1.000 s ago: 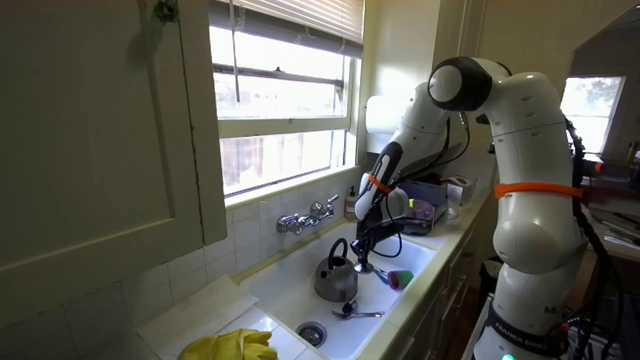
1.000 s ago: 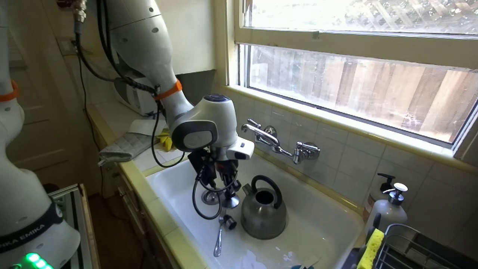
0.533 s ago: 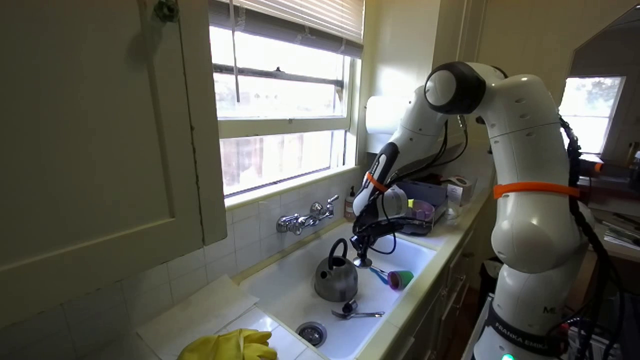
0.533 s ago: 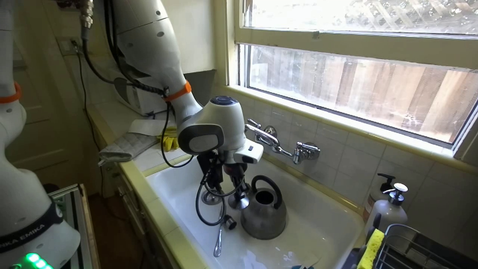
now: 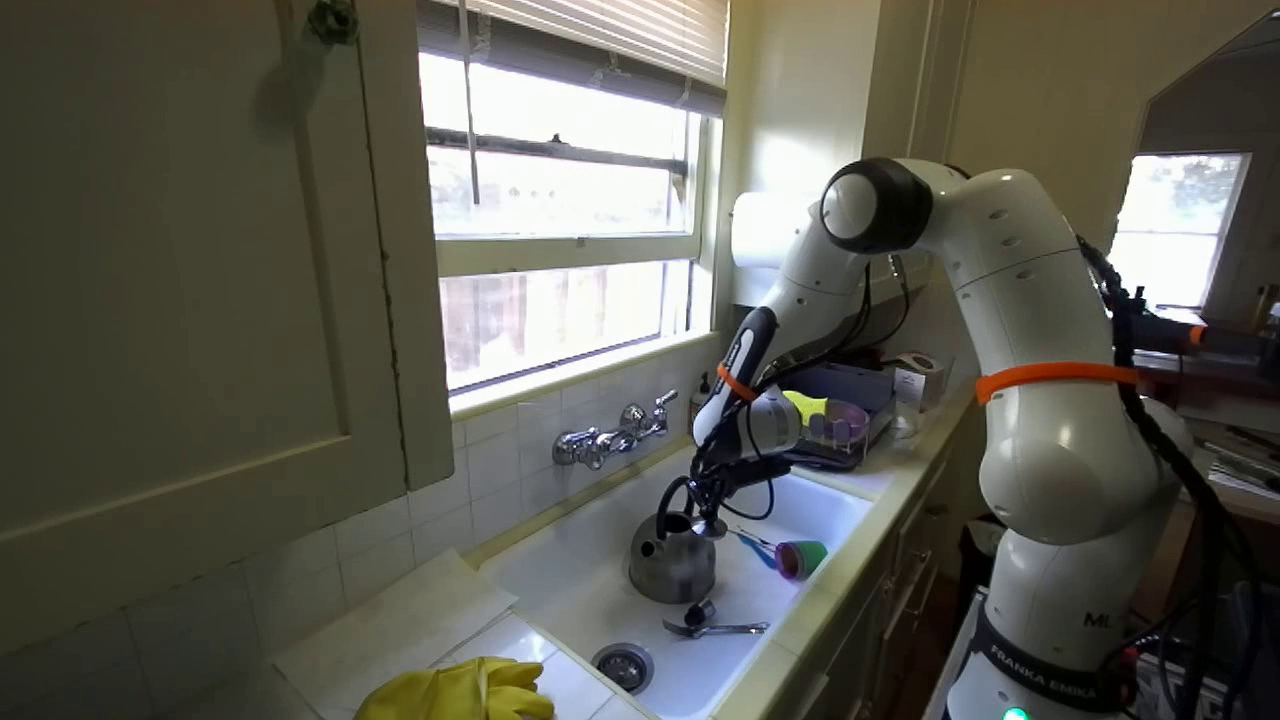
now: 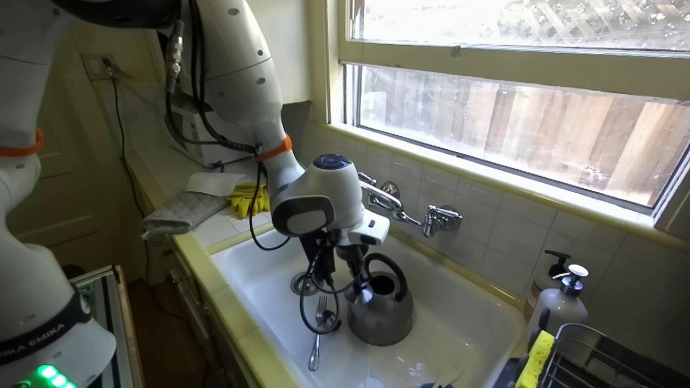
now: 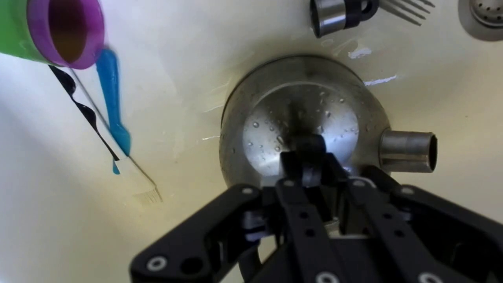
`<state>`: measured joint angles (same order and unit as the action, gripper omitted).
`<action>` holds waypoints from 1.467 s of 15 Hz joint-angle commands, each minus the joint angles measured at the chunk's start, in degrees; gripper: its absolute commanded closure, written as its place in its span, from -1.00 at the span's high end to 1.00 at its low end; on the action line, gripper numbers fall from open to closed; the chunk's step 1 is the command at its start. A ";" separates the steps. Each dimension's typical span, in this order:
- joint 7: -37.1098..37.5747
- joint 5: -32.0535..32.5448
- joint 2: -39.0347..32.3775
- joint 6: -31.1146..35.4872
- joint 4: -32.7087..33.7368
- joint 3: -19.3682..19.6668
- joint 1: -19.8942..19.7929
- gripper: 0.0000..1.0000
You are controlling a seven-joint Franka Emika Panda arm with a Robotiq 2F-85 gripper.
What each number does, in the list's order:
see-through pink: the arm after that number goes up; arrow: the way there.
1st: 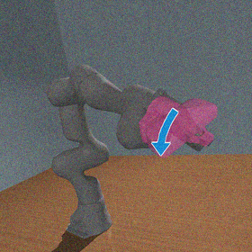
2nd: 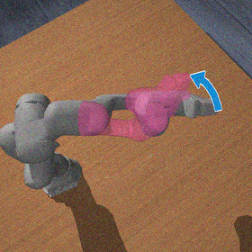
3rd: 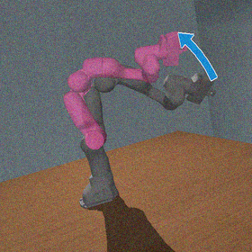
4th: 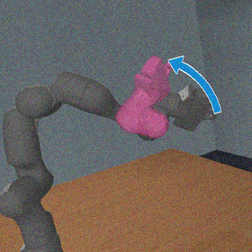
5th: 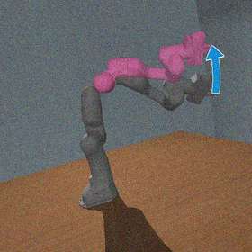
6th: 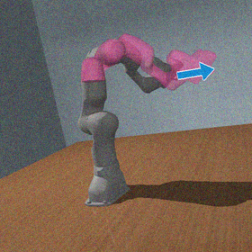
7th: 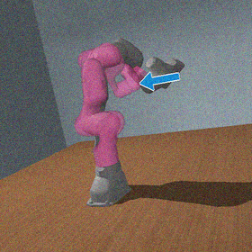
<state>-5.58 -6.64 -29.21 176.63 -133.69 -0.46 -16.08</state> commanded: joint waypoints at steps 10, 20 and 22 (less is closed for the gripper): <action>2.85 0.60 -10.42 8.64 8.78 -6.50 -5.01 -0.90; 3.71 0.48 -11.16 9.07 9.81 -6.46 -4.48 -0.90; 3.81 0.48 -11.40 9.43 9.74 -6.38 -4.41 -0.83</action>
<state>-3.38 -6.60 -38.16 183.61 -125.54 -6.34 -20.23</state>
